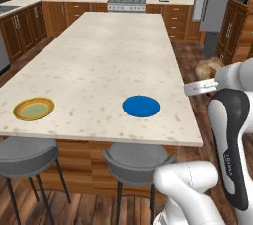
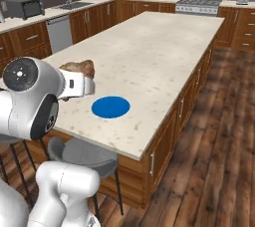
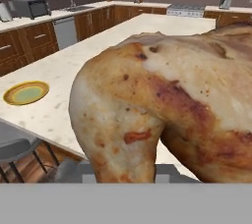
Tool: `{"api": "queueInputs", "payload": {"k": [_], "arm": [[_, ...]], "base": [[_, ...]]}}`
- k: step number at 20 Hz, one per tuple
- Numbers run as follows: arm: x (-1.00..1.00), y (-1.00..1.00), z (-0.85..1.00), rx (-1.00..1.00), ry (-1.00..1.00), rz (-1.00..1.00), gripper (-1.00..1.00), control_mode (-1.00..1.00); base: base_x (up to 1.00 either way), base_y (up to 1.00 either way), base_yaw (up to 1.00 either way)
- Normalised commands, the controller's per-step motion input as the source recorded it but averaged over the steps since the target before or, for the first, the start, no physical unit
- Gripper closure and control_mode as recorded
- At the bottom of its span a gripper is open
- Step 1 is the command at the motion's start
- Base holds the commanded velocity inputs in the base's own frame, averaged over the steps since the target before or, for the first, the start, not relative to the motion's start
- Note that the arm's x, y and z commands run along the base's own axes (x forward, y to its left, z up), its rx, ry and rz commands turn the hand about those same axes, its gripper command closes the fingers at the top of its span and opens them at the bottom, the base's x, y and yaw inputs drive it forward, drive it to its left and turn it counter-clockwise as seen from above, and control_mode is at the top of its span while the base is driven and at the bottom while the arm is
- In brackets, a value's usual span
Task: Transport the chicken drumstick and eggplant to the fridge. Place the chicken drumstick on the rack containing meat and place the eggplant on the rack containing the vegetable, ensuring meats and vegetables are on different racks.
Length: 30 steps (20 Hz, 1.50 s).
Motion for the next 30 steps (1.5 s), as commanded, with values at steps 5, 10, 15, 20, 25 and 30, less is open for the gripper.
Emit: {"api": "queueInputs", "payload": {"k": [5, 10, 15, 20, 25, 30], "arm": [[0.0, 0.0, 0.0, 0.0, 0.0, 0.0, 1.0, 1.0], [0.0, 0.0, 0.0, 0.0, 0.0, 0.0, 1.0, 1.0], [0.0, 0.0, 0.0, 0.0, 0.0, 0.0, 1.0, 1.0], [0.0, 0.0, 0.0, 0.0, 0.0, 0.0, 1.0, 1.0], [0.0, 0.0, 0.0, 0.0, 0.0, 0.0, 1.0, 1.0], [0.0, 0.0, 0.0, 0.0, 0.0, 0.0, 1.0, 1.0]], "base": [[-0.84, -1.0, -0.25], [-0.24, -1.0, -0.23], [0.7, -1.0, -0.14], [1.0, -0.8, 0.0], [1.0, -0.41, 0.0], [1.0, 0.01, -0.01]]}}
